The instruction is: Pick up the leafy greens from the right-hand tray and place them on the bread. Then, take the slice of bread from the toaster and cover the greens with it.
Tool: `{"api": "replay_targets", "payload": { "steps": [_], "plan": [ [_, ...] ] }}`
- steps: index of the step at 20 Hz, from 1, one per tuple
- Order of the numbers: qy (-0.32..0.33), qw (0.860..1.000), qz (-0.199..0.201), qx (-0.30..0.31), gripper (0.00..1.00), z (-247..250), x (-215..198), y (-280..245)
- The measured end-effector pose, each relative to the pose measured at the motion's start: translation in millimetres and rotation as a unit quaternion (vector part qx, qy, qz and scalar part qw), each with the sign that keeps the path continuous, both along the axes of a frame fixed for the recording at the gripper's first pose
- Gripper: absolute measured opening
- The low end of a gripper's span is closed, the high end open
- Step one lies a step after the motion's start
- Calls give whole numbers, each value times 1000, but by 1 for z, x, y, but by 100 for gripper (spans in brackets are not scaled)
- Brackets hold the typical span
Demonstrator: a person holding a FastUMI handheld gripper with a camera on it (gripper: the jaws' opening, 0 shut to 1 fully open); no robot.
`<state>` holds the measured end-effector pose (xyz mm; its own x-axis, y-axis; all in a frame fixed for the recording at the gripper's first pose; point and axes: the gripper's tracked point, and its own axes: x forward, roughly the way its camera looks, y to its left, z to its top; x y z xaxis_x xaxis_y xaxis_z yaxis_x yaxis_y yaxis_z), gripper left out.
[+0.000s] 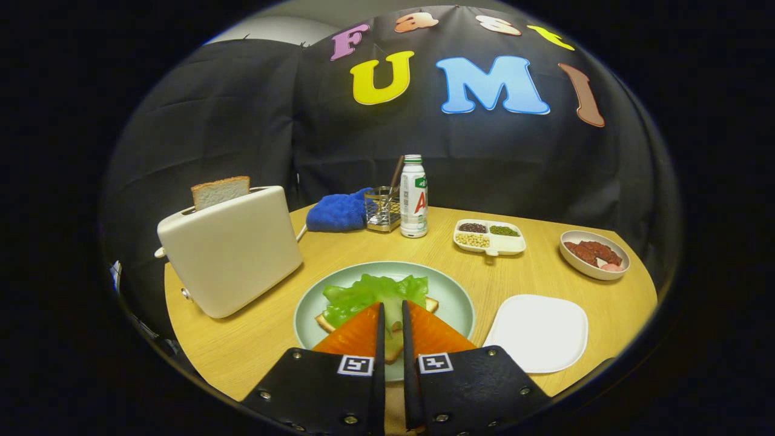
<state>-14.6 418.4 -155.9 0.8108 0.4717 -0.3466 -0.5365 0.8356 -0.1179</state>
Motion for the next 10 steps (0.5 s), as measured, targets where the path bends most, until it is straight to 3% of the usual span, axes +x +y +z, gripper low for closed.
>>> {"api": "replay_targets", "payload": {
  "steps": [1, 4, 7, 8, 9, 10],
  "plan": [
    [-4, 1000, -6, 2, 13, 3, 1, -3],
    [-2, 1000, -16, -2, 31, -1, -1, -9],
    [-11, 999, -39, 2, 39, 3, 5, -20],
    [-17, 999, -44, 4, 48, 6, 4, -23],
    [-28, 999, -44, 9, 49, 10, 6, -23],
    [-35, 998, -50, 17, 61, 14, 5, -26]
  ]
}}
